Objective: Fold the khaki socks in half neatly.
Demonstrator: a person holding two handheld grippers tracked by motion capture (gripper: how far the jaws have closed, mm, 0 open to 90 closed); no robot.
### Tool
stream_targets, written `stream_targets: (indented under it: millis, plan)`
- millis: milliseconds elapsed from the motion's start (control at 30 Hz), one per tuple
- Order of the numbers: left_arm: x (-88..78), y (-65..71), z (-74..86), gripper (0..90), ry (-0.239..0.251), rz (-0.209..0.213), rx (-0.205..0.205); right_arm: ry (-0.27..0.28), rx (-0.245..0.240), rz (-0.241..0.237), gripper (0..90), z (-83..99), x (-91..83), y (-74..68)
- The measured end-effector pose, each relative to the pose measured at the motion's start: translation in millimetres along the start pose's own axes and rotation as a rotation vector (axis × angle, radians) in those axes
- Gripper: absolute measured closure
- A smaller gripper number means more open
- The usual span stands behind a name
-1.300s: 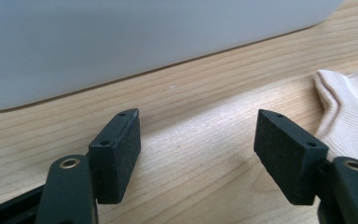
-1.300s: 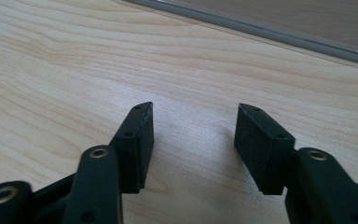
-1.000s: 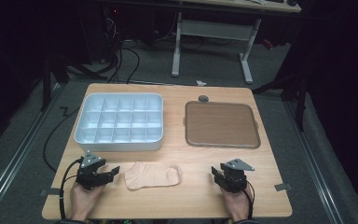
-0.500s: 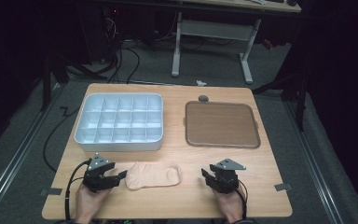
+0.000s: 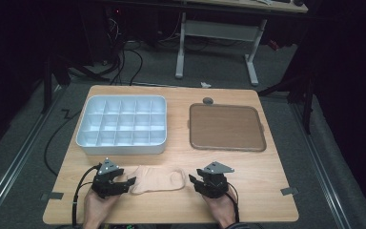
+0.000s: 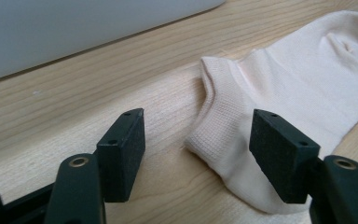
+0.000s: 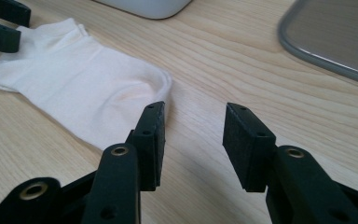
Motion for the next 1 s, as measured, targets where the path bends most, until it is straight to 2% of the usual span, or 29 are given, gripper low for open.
stream_targets:
  millis: [100,233,367,567,767,1000]
  plan:
    - [1.4,2.5,-0.5,37.2,-0.004,-0.006,0.011,-0.006,-0.007,-0.017,58.6,-1.9,3.7,-6.6]
    - [3.1,6.1,-1.2,37.6,-0.011,-0.013,0.022,-0.017,-0.049,-0.017,58.4,-4.2,8.4,-15.0]
    - [3.8,8.7,-1.7,38.8,-0.028,-0.029,0.033,-0.03,-0.063,-0.025,58.3,-4.9,15.5,-19.7]
    - [4.9,11.0,-2.4,39.0,-0.058,-0.061,0.055,-0.042,-0.045,-0.031,58.3,-3.2,23.7,-20.4]
    - [5.5,11.2,-2.5,39.8,-0.052,-0.081,0.069,-0.053,-0.032,-0.029,56.2,0.8,29.1,-18.6]
    - [7.3,13.5,-3.2,42.5,-0.044,-0.075,0.073,-0.068,-0.037,-0.027,57.2,2.0,32.4,-17.5]
Point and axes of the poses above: each handheld gripper's, and its own axes: x roughly forward along the jaws, z roughly out of its underside, y roughly to its right, the point moved 8 cm from there along x, roughly forward along the jaws
